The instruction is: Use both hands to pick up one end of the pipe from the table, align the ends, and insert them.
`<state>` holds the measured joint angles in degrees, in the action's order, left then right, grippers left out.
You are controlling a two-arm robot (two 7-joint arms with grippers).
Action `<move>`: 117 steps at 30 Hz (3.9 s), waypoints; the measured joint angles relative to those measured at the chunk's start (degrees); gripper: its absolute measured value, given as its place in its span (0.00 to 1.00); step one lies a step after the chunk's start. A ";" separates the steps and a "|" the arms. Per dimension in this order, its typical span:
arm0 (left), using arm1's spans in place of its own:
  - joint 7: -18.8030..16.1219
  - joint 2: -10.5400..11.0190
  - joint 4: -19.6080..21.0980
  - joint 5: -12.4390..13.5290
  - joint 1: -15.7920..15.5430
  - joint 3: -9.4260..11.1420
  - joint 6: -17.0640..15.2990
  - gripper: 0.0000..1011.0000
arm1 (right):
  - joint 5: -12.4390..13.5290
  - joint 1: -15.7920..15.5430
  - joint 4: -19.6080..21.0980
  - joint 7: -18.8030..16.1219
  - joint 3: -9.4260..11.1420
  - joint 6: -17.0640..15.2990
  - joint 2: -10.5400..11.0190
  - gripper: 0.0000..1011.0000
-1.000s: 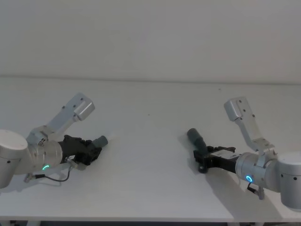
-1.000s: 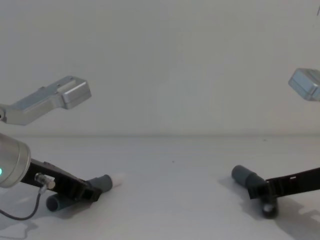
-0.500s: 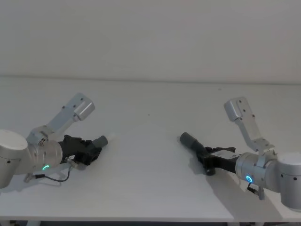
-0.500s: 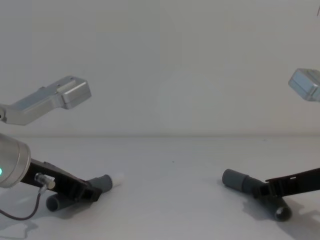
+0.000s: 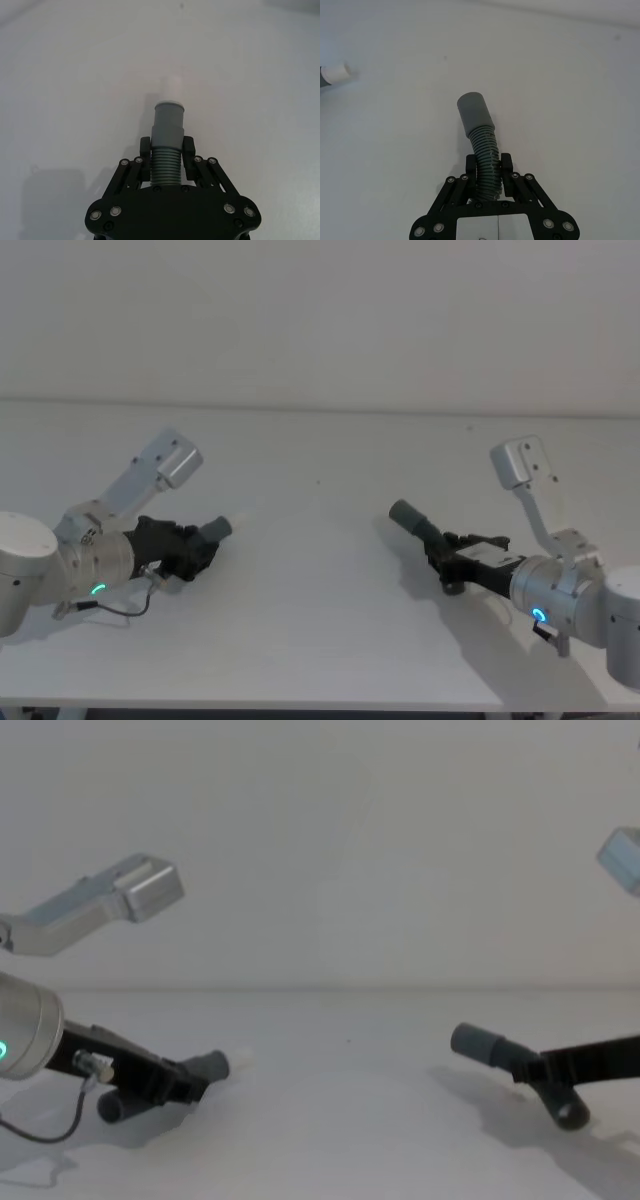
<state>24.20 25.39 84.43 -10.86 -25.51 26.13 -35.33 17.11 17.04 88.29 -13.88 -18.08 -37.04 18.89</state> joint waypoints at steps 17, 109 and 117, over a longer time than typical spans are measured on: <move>1.11 1.51 3.85 2.47 -0.57 -0.22 9.35 0.36 | -1.71 -1.11 3.73 -3.39 1.49 11.07 3.33 0.29; 26.57 11.76 2.83 -2.74 -9.01 8.75 29.85 0.36 | 0.21 3.55 4.27 -29.49 -8.64 28.91 19.76 0.29; 27.00 11.74 2.49 -2.87 -9.53 9.44 29.86 0.36 | 0.22 3.80 4.35 -29.17 -9.03 28.59 20.04 0.29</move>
<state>51.20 37.14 86.92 -13.73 -35.04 35.57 -5.47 17.33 20.84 92.64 -43.05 -27.11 -8.45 38.92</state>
